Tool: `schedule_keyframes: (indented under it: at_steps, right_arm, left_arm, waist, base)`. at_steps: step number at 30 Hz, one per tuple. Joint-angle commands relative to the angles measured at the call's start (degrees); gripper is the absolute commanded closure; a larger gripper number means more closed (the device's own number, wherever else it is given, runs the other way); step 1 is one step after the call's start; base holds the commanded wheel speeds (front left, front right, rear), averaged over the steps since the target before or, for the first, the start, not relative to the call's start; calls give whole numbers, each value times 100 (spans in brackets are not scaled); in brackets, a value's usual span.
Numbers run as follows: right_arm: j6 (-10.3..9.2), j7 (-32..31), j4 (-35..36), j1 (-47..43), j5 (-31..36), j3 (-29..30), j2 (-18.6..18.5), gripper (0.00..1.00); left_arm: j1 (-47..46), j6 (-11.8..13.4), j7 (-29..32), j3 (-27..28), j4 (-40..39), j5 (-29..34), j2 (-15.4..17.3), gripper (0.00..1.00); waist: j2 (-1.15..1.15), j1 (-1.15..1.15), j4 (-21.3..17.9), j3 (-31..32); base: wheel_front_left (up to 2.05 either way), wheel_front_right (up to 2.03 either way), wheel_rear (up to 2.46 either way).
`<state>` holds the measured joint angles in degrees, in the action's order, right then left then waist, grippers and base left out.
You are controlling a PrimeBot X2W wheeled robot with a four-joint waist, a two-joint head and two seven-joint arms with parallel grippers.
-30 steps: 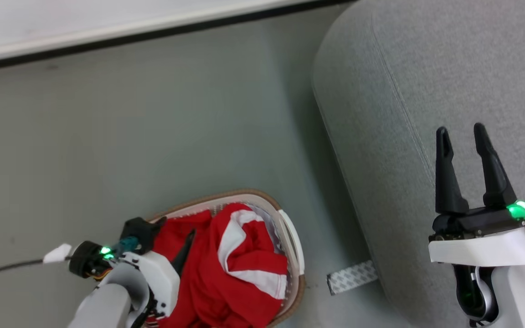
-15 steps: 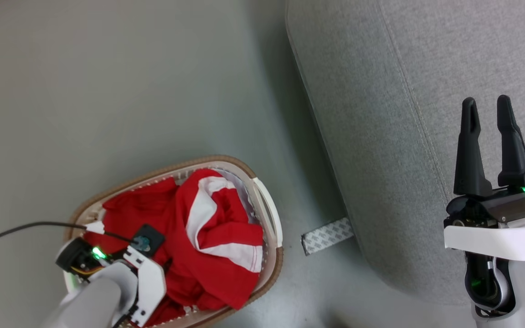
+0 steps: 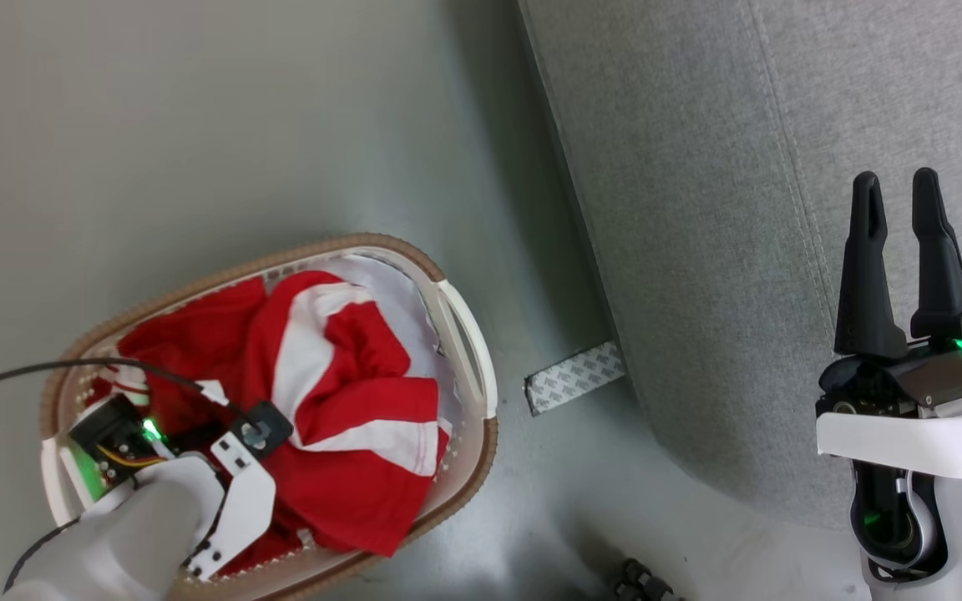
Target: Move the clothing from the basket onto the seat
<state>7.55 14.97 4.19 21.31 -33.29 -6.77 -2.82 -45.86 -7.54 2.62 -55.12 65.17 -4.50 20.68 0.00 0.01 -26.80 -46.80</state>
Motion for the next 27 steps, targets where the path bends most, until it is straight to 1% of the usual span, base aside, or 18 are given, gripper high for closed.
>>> schedule_keyframes:
  at_steps: [1,3,4,5,6,7,11,14,20,21,27]
  right_arm:
    - [-12,20,25,98,-47,0,0,0]
    - [-12,20,14,106,-44,-8,0,0]
    - [-12,20,4,105,-38,-7,0,0]
    - [-12,20,-10,107,-31,-5,0,0]
    - [-12,20,-30,113,-18,-4,-1,0]
    - [-12,20,-50,118,3,-5,0,0]
    - [-12,20,-110,163,54,-4,0,0]
    - [-12,20,-155,172,97,5,-1,0]
    - [-12,20,-262,157,324,79,-2,0]
    - [-12,20,-262,157,324,79,-2,0]
    - [-12,20,-431,34,626,128,-3,0]
  left_arm:
    - [-54,8,6,-44,79,3,45,0]
    - [-91,8,-44,-88,133,-72,37,0]
    - [-100,8,-55,-113,169,-102,22,11]
    - [-106,8,-87,-139,194,-137,2,54]
    - [-110,8,-129,-171,211,-166,-19,82]
    - [-110,8,-186,-200,228,-195,-41,100]
    - [-137,8,-335,-253,301,-276,-122,100]
    - [-77,8,-461,-282,397,-364,-245,100]
    - [108,8,-766,-204,525,-644,-558,100]
    - [108,8,-766,-204,525,-644,-558,100]
    - [343,8,-1191,-27,577,-1069,-953,100]
  waist:
    - [0,-1,-30,-63]
    - [0,-1,-33,-84]
    - [0,-1,-30,-84]
    - [0,-1,-27,-78]
    - [0,-1,-25,-65]
    - [0,-1,-22,-45]
    - [0,-1,6,74]
    - [0,-1,68,280]
    - [0,-1,293,925]
    - [0,-1,293,925]
    - [0,-1,661,1689]
  base:
    - [0,0,0]
    - [0,0,0]
    - [0,0,0]
    - [0,0,0]
    - [0,0,0]
    - [0,0,0]
    - [0,0,0]
    - [0,0,0]
    - [0,0,0]
    - [0,0,0]
    - [0,0,0]
